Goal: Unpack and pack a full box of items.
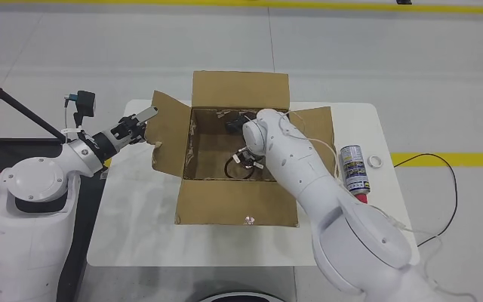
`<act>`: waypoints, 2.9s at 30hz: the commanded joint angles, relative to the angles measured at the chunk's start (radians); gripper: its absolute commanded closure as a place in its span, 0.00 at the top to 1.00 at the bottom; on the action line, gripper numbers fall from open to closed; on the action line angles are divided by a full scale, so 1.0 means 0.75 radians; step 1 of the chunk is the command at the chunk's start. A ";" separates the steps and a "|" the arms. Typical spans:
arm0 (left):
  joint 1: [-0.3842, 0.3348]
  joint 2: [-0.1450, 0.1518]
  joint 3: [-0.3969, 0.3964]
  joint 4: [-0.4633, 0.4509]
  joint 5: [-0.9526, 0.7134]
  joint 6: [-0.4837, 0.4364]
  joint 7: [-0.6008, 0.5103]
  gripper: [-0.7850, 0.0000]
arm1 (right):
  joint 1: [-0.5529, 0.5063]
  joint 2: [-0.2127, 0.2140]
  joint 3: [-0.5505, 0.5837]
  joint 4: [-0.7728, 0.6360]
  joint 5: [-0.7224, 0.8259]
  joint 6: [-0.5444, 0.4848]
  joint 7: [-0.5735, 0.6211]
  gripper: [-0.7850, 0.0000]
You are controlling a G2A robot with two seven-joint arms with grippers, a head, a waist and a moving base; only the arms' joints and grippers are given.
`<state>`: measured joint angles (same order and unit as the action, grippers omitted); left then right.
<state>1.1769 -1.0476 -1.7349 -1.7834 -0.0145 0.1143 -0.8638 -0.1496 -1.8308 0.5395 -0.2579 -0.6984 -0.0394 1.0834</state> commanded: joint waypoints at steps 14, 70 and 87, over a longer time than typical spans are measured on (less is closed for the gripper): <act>0.000 0.000 0.000 0.000 0.000 0.000 0.000 1.00 | 0.069 0.079 0.124 -0.246 0.068 -0.147 0.067 0.00; 0.000 0.000 0.000 0.000 0.000 0.000 0.000 1.00 | -1.036 0.805 1.663 -1.770 -0.765 0.219 0.603 0.00; 0.000 0.000 0.000 0.000 0.000 0.000 0.000 1.00 | -0.878 0.876 1.558 -1.311 -0.748 0.234 0.603 0.00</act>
<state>1.1769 -1.0476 -1.7349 -1.7834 -0.0145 0.1143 -0.8638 -0.8117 -1.1767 1.7111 -1.2528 -1.2522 0.1377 1.5359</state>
